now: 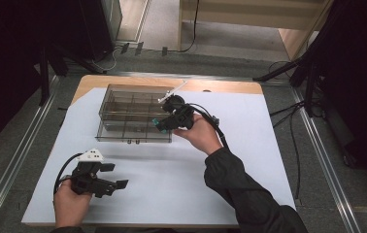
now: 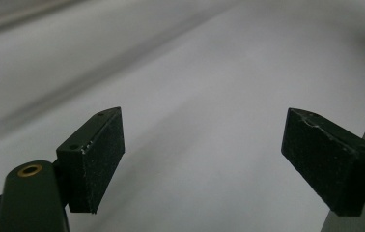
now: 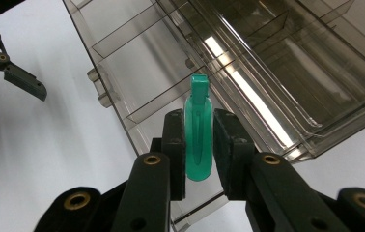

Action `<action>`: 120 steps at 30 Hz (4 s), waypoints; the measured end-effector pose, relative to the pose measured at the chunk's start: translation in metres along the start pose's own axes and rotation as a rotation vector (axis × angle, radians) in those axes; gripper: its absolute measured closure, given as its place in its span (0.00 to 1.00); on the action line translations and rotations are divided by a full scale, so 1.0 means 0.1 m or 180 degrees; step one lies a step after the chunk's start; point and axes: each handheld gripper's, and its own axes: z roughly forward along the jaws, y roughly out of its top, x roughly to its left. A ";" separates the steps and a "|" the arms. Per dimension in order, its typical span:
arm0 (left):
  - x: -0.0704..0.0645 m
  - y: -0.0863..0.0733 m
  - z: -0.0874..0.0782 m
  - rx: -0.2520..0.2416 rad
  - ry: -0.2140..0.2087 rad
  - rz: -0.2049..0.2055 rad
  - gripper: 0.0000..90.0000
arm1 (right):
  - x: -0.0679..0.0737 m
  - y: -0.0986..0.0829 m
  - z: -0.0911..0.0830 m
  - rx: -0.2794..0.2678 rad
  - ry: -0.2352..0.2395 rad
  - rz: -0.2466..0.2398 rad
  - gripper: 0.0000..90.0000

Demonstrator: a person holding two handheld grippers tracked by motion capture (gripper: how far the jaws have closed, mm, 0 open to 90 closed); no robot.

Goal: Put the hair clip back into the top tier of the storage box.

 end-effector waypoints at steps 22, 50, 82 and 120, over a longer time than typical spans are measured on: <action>0.00 0.00 -0.01 0.0005 0.0011 -0.0009 0.18 | -0.02 -0.02 0.12 0.0095 -0.0029 0.0020 0.86; 0.00 -0.01 -0.01 0.0008 0.0017 -0.0004 0.18 | -0.03 -0.05 0.26 0.0193 -0.0018 -0.0003 0.86; 0.00 -0.01 -0.01 0.0021 0.0019 -0.0007 0.18 | -0.04 -0.04 0.16 0.0034 0.0015 0.0013 0.78; 0.01 0.04 0.02 -0.0001 0.0014 0.0008 0.18 | -0.10 -0.24 -0.19 -0.0337 -0.0015 -0.0102 0.53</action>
